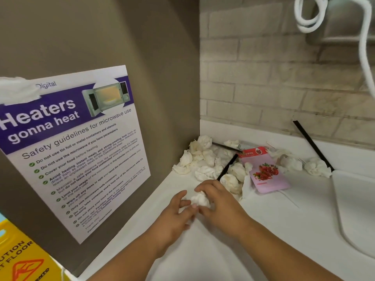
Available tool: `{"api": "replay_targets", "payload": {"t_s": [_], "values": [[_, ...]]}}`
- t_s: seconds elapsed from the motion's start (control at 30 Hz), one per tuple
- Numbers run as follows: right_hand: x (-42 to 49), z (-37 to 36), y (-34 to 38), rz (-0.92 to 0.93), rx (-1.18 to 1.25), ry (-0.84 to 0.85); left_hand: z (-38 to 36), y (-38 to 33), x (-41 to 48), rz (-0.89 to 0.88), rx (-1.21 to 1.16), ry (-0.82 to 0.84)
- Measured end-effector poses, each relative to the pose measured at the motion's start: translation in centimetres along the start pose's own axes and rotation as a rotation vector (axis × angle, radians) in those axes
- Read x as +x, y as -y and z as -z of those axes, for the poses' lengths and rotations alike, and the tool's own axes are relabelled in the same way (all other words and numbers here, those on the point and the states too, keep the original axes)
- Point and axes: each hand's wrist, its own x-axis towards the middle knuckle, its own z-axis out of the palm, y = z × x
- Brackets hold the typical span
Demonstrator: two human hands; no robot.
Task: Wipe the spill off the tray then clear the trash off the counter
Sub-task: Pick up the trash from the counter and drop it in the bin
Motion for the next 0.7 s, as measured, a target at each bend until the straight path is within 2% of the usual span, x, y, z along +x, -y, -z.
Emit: {"api": "replay_targets", "payload": {"t_s": [0.1,0.2,0.4,0.5,0.57,0.7], "values": [[-0.9,0.3,1.4,-0.031,0.086,0.014,-0.6,-0.2,0.5,0.077,-0.281,0.104],[-1.4,0.7,1.7,-0.073,0.136,0.055,-0.9,-0.5,0.9,0.104,-0.431,0.145],[-1.4,1.5,1.7,-0.063,0.081,0.245,-0.7,-0.1,1.0,0.099,-0.483,0.192],[-1.2,2.0,1.6,-0.011,0.047,0.299,-0.4,0.0,1.0,0.086,-0.452,0.103],[-0.8,2.8,1.0,-0.003,-0.054,0.240,0.2,0.3,1.2,0.092,-0.409,0.013],[1.2,5.0,-1.2,0.076,-0.481,0.053,1.3,0.9,0.9,0.093,-0.363,-0.066]]}}
